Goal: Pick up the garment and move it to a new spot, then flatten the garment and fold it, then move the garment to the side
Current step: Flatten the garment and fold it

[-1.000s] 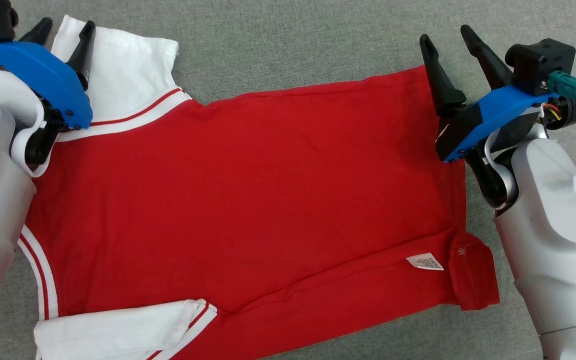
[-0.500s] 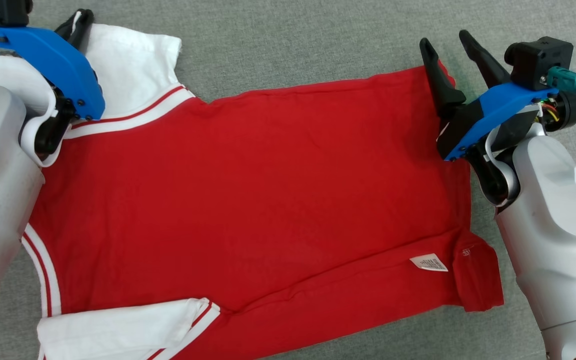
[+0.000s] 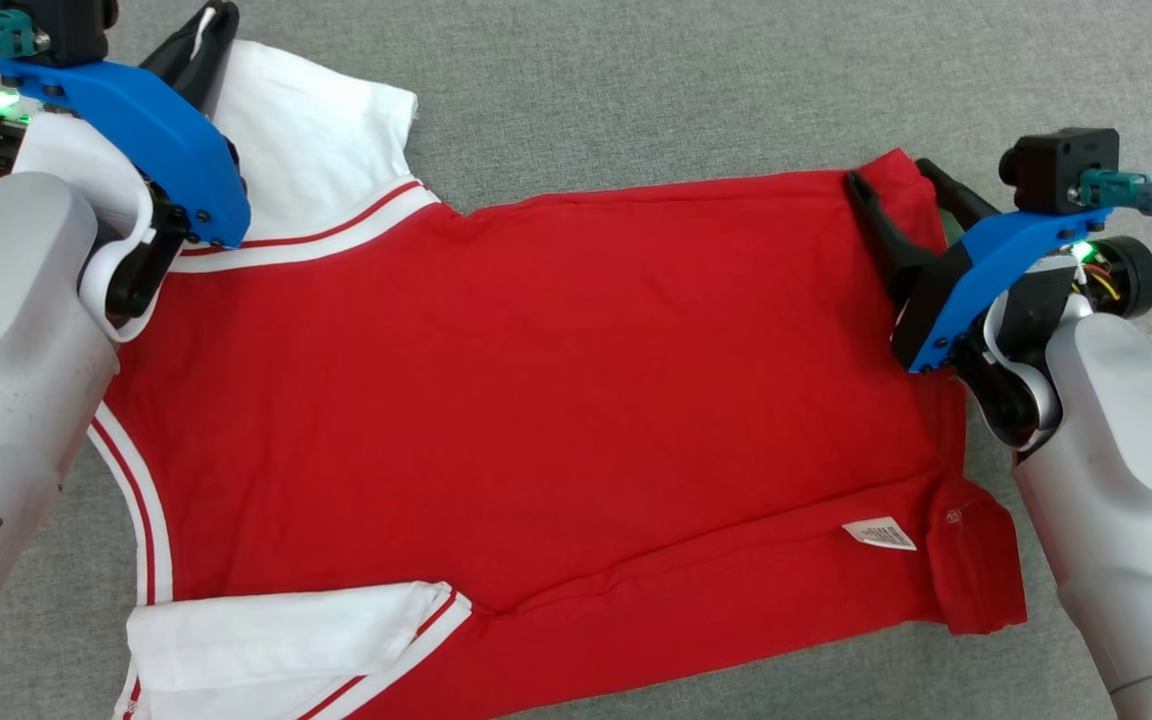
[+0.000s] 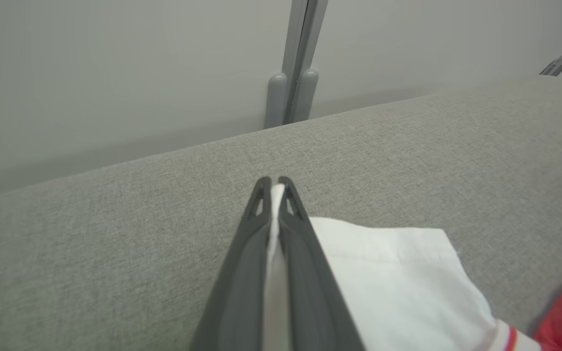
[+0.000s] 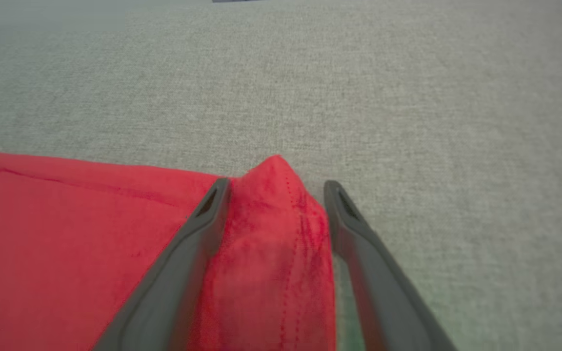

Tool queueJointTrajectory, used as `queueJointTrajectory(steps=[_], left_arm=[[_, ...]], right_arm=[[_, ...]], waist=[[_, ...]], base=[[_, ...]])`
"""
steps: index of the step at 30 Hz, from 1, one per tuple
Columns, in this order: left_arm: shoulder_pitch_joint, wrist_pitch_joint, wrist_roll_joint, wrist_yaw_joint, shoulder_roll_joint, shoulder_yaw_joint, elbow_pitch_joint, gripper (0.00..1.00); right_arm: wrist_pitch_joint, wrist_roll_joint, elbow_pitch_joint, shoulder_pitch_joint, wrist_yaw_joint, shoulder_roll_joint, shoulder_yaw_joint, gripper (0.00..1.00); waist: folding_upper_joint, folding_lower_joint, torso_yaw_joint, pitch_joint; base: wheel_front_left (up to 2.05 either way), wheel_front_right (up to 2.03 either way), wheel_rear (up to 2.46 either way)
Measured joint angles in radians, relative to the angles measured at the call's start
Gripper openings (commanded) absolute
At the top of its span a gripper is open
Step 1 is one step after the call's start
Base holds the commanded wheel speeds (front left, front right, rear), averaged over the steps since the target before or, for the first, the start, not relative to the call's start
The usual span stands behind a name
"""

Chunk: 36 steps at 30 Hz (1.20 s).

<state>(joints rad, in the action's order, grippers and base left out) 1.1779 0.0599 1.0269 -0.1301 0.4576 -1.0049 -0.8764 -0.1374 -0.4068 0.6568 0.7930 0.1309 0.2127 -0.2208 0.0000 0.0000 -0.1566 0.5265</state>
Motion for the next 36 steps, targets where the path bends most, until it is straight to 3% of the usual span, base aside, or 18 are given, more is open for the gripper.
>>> queueJointTrajectory(steps=[3,4,5,11,27,36], left_arm=[[0.005,0.014,0.013,0.0,0.0,-0.017,0.005,0.0],[0.008,0.019,0.016,0.0,0.001,-0.023,0.005,0.0],[0.009,0.026,0.021,0.0,0.002,-0.029,0.005,0.0],[0.001,0.084,0.048,0.0,0.009,-0.057,0.014,0.0],[-0.242,0.199,0.065,0.001,0.036,-0.088,0.224,0.0],[-0.533,0.202,0.026,0.089,0.095,0.039,0.457,0.0]], right_arm=[[-0.026,-0.008,-0.013,-0.016,0.0,0.004,-0.005,1.0],[-0.03,-0.013,-0.021,-0.021,0.0,0.005,-0.006,0.44],[-0.032,-0.016,-0.027,-0.024,-0.001,0.005,-0.005,0.0],[-0.019,-0.013,-0.04,-0.066,0.0,-0.003,-0.008,0.0],[0.245,0.112,0.082,-0.203,0.0,-0.019,0.044,0.0],[0.345,0.159,0.124,-0.294,0.0,-0.018,0.074,0.0]], waist=[[0.0,-0.0001,0.006,-0.002],[0.0,0.0,0.008,-0.002],[0.0,0.0,0.009,-0.004],[0.0,0.0,0.021,-0.046],[0.0,-0.0002,0.094,-0.278],[0.0,-0.0002,0.122,-0.372]], base=[[0.0,0.0,0.0],[0.0,0.0,0.0],[0.0,0.0,0.0],[0.0,0.0,0.0],[0.0,0.0,0.0],[0.0,0.0,0.0]])
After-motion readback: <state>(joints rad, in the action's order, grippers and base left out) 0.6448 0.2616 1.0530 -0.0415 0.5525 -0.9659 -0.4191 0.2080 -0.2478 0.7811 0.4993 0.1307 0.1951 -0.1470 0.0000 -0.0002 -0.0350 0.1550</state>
